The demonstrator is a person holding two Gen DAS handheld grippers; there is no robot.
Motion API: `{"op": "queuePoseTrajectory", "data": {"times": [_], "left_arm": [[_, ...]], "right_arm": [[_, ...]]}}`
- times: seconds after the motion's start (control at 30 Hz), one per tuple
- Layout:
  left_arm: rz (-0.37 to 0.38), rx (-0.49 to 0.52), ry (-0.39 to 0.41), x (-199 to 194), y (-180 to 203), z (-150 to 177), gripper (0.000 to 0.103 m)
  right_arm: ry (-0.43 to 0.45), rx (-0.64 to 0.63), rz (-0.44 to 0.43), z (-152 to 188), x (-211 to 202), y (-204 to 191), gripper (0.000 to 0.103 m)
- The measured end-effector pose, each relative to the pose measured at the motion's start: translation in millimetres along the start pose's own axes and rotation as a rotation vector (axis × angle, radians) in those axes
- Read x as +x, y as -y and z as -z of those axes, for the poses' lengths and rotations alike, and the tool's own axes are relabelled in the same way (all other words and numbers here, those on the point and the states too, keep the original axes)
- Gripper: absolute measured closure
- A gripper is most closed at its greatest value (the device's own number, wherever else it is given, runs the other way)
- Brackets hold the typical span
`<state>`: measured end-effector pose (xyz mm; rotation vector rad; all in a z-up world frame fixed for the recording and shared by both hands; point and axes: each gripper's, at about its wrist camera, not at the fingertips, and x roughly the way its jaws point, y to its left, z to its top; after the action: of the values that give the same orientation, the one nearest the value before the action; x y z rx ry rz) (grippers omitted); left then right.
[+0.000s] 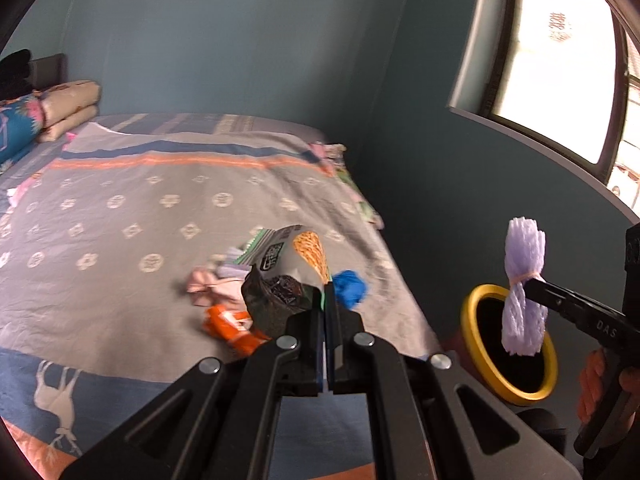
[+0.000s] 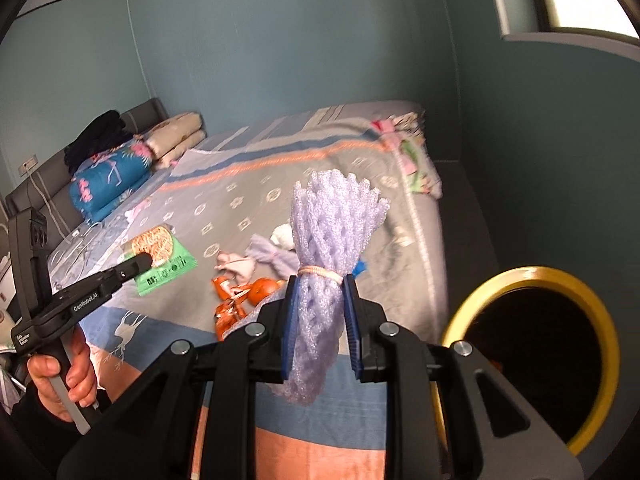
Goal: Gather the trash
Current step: 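Carry the purple net and green packet over the yellow-rimmed bin with both grippers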
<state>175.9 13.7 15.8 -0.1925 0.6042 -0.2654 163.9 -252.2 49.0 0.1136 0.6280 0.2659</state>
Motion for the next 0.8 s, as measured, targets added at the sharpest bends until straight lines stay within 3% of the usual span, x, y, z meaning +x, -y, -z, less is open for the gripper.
{"op": "queuePoseTrajectory", "data": {"times": [0.47, 0.8], "left_arm": [[0.155, 0.083, -0.061, 33.1, 91.4, -6.0, 0.102], [0.241, 0.148, -0.105, 61.0, 154.8, -1.9, 0.102]], "right_arm": [[0.064, 0.118, 0.129, 0.9, -59.4, 84.3, 0.082], [0.072, 0.186, 0.194, 8.6, -71.6, 136.0, 0.082]]}}
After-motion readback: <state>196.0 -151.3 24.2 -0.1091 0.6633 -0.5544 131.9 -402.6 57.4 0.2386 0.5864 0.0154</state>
